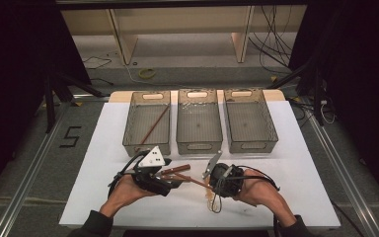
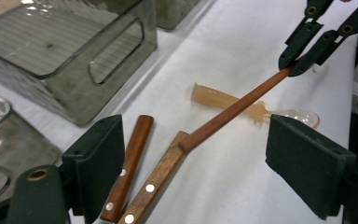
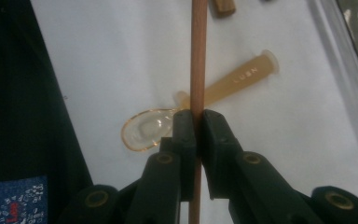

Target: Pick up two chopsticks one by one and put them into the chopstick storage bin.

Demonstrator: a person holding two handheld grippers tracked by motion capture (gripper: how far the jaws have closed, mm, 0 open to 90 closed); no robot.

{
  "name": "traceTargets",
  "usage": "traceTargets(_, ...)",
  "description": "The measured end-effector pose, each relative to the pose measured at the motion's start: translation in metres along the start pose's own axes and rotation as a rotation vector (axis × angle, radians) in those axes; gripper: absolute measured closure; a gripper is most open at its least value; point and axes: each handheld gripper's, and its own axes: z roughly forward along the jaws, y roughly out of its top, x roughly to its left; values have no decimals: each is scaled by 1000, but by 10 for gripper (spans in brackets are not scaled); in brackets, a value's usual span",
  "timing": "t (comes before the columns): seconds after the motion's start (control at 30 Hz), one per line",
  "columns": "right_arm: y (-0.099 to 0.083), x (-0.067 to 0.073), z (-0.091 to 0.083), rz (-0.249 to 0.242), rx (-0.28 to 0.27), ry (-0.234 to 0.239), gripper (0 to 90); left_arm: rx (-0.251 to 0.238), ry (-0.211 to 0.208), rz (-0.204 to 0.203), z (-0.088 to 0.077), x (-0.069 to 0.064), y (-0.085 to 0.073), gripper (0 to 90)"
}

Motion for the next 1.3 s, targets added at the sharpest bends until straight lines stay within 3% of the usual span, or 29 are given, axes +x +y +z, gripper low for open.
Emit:
traceTargets(0.23,6,9,1,-54,6,8,848,64,-51,83,4,-9,2,206)
traceTargets(0.67,13,21,1,-137,8,21,848,208,-99,206,11,-25,1,385)
traceTargets(0.77,13,25,1,-153,10,29,848,249,-107,220,13,-28,1,449)
traceTargets(1.3,14,29,5,-211,8,45,847,311,-154,261,14,-33,0,691)
